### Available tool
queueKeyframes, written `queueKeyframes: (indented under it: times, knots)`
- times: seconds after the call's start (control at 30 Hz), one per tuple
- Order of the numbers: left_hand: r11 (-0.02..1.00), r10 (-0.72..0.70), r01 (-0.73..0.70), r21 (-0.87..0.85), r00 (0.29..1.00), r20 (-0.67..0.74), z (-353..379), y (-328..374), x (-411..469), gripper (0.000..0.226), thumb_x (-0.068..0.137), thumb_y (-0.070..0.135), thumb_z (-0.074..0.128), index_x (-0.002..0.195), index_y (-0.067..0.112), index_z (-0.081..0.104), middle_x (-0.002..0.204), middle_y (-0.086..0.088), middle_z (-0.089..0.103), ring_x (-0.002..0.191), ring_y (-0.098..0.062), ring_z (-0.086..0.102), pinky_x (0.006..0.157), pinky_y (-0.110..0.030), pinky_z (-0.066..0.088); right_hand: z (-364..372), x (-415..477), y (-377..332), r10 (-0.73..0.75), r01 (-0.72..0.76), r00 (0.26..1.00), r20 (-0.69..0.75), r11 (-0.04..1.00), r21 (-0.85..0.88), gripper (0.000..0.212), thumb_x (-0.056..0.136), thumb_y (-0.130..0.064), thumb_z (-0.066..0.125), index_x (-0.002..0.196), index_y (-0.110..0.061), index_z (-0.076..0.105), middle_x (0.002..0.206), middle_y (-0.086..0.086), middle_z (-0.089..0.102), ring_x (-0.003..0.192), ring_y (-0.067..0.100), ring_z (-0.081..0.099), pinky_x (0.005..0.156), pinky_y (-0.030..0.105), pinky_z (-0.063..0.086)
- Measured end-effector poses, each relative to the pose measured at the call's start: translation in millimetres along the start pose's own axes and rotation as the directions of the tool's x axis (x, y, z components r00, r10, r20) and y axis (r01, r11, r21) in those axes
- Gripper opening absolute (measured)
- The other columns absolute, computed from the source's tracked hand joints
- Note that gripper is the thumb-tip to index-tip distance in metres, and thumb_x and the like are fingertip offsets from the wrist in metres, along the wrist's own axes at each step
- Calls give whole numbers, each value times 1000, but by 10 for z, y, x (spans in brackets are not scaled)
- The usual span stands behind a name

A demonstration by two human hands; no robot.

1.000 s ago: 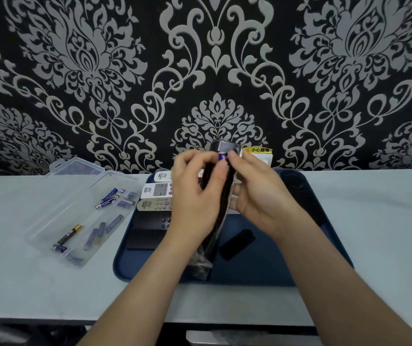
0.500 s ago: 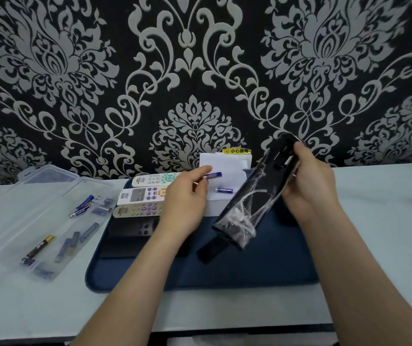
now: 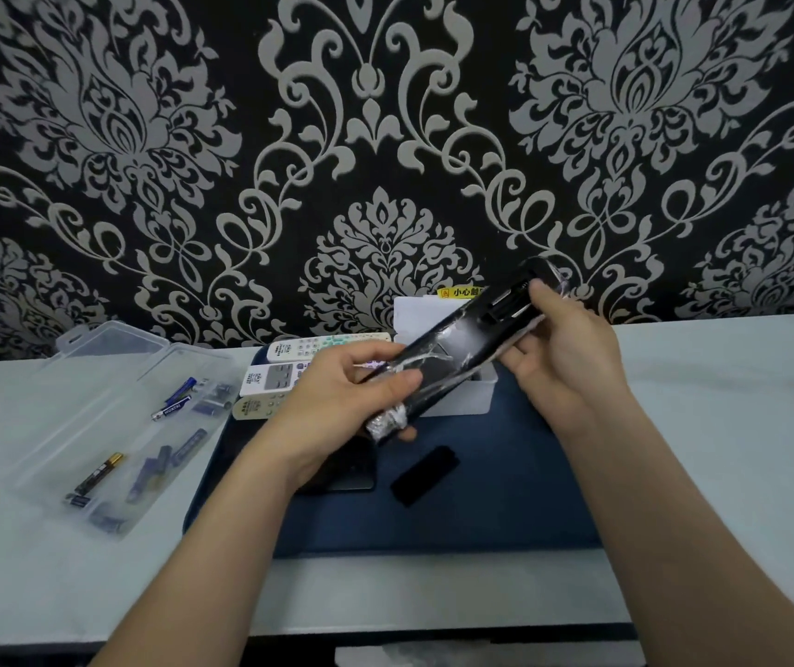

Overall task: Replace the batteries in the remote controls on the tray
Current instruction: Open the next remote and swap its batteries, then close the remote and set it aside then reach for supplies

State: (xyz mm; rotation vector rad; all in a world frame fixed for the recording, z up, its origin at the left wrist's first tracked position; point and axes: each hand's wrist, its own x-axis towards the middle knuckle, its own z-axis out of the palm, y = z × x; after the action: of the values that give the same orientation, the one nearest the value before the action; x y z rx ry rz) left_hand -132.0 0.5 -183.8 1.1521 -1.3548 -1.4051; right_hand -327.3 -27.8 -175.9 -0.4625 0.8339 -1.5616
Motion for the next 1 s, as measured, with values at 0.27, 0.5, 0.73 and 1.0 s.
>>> queueKeyframes:
  times: [0.27, 0.5, 0.73, 1.0]
  knots:
    - [966, 144, -227, -123, 868, -475, -592, 120, -115, 34, 73, 30, 72, 103, 14, 67, 76, -1, 68, 47, -9, 54, 40, -16, 44, 97, -243, -67, 473, -16, 741, 476, 722, -692, 30, 83, 8, 63, 107, -7, 57, 101, 22, 69, 76, 34, 72, 53, 31, 59]
    - [977, 186, -212, 17, 810, -556, -987, 77, -313, 29, 103, 29, 41, 116, 15, 63, 82, -8, 68, 57, -13, 62, 51, -22, 52, 517, -393, 524, 599, -82, 559, 573, 728, -681, 29, 97, -1, 49, 123, -10, 58, 102, 21, 72, 63, 27, 70, 52, 31, 58]
    - [381, 113, 482, 789, 823, -557, -1792, -146, -571, 20, 85, 18, 55, 93, 28, 70, 91, 4, 72, 87, -22, 67, 81, -30, 52, 789, -404, 929, 357, -144, 826, 436, 882, -449, 24, 98, -3, 47, 116, -12, 59, 83, 11, 72, 69, 29, 70, 58, 35, 56]
    - [167, -175, 473, 865, 878, -446, -1980, -232, -546, 12, 85, 35, 60, 89, 46, 58, 99, 9, 64, 92, -19, 59, 78, -30, 50, 1017, -643, 1457, 405, -202, 799, 444, 877, -436, 36, 100, -6, 49, 128, -27, 54, 112, 11, 71, 93, 37, 72, 72, 43, 57]
